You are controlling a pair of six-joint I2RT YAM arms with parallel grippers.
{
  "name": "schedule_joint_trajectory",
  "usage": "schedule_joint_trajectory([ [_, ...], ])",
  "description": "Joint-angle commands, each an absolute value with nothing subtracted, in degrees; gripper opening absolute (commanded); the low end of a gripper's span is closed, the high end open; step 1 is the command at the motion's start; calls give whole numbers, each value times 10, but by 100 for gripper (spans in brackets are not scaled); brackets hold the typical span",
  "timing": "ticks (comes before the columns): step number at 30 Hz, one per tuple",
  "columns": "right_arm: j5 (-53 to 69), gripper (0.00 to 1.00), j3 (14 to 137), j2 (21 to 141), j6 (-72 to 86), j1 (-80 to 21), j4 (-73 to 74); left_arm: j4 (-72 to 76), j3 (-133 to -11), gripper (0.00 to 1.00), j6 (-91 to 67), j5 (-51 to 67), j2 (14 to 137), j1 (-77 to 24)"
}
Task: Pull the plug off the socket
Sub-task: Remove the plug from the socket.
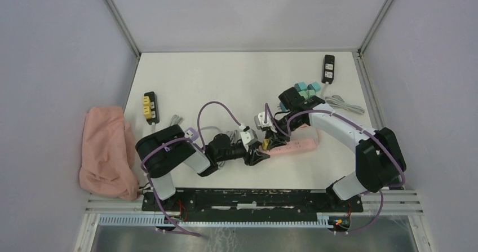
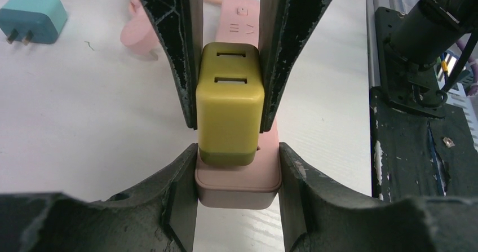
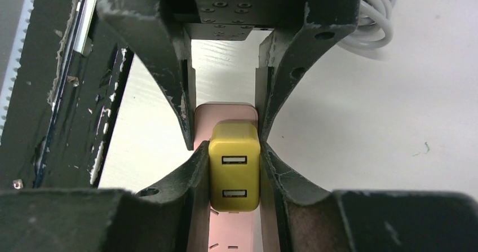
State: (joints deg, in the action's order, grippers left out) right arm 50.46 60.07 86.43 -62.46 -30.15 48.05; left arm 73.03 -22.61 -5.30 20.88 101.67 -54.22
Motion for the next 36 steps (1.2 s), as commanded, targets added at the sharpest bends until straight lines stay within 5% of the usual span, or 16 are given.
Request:
schedule_joint_trajectory([
  [1, 553, 0, 618, 863, -532, -341, 462, 694, -214, 3, -65, 194, 1011, -526],
  [7, 512, 0, 618, 866, -422, -319, 367, 689, -218, 3, -67, 197, 1016, -526],
  [18, 559, 0, 598, 848, -604, -288, 492, 687, -214, 3, -71, 201, 1007, -521],
  [28, 533, 0, 618, 870, -374, -318, 332, 684, -224, 3, -80, 220, 1018, -521],
  [36, 522, 0, 609, 850, -622, -250, 508, 681, -224, 3, -76, 221, 1017, -519],
])
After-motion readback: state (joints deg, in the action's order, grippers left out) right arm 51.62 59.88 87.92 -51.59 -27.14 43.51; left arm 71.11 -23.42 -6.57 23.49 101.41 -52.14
